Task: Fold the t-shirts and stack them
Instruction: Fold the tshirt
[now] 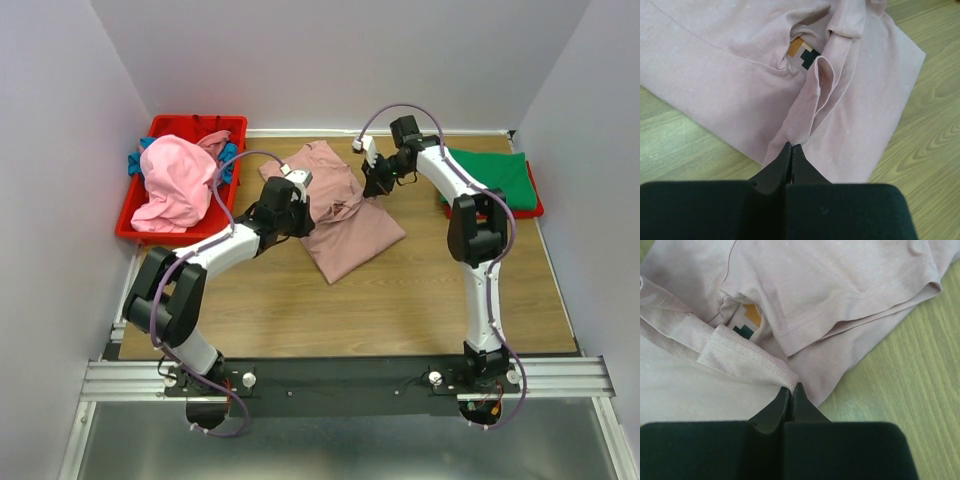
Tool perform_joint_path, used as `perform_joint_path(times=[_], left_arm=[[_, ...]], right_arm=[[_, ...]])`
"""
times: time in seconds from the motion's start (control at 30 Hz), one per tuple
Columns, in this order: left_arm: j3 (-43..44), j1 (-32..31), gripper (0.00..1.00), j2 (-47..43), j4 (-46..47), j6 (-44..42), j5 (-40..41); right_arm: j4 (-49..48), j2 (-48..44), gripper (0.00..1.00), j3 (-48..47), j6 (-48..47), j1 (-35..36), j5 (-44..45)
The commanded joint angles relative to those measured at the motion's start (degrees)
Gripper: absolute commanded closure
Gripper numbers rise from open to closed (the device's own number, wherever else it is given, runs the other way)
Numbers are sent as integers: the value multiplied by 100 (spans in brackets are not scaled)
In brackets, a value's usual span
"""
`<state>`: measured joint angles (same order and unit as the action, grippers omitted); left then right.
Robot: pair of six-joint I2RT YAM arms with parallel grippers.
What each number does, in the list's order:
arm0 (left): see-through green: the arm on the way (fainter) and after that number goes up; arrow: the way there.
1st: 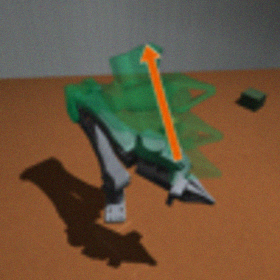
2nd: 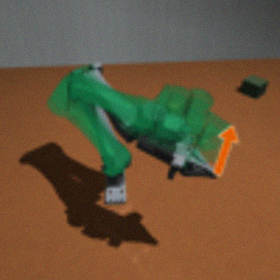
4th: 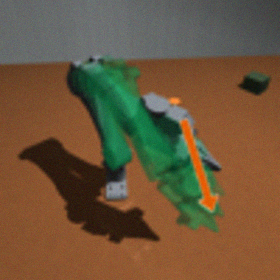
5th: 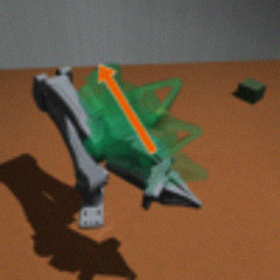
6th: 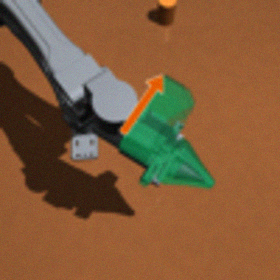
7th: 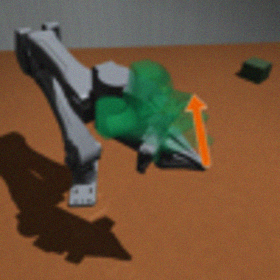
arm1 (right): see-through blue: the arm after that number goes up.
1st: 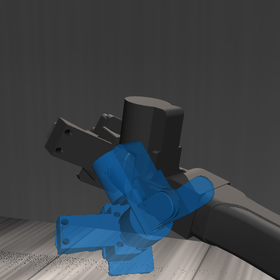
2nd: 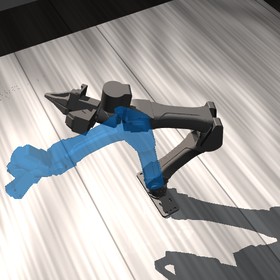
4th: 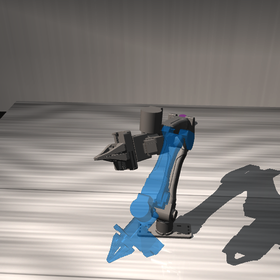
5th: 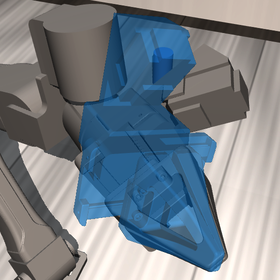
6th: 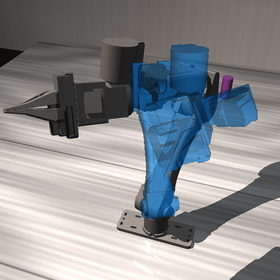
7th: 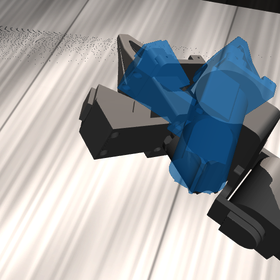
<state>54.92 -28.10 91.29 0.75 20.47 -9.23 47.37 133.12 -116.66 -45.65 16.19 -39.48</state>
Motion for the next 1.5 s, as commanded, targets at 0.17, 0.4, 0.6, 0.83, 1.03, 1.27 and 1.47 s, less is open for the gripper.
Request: perform_joint_path(times=[0.17, 0.4, 0.6, 0.83, 1.03, 1.27, 1.47], left_arm=[[326, 234, 100, 319, -67, -184, -193], [617, 375, 100, 601, -242, -280, -210], [766, 507, 100, 812, -251, -254, -175], [1380, 1008, 33, 979, -515, 62, 527], [2111, 1105, 30, 242, -717, -200, 995], [657, 736, 30, -1321, -708, -211, 19], [-681, -81, 30, -2490, -559, 123, -79]], right_arm=[[-317, 390, 100, -489, 451, 95, 301], [-360, 566, 99, -709, 618, 104, 415], [-448, 715, 86, -972, 802, 148, 581], [-1651, 944, 36, -2034, 3288, 262, 2329], [-2101, 103, 28, -1361, 4196, 201, 2948], [-2074, -988, 27, 1389, 4126, -256, 1823], [-2039, -1358, 27, 2867, 3968, -572, 1312]])
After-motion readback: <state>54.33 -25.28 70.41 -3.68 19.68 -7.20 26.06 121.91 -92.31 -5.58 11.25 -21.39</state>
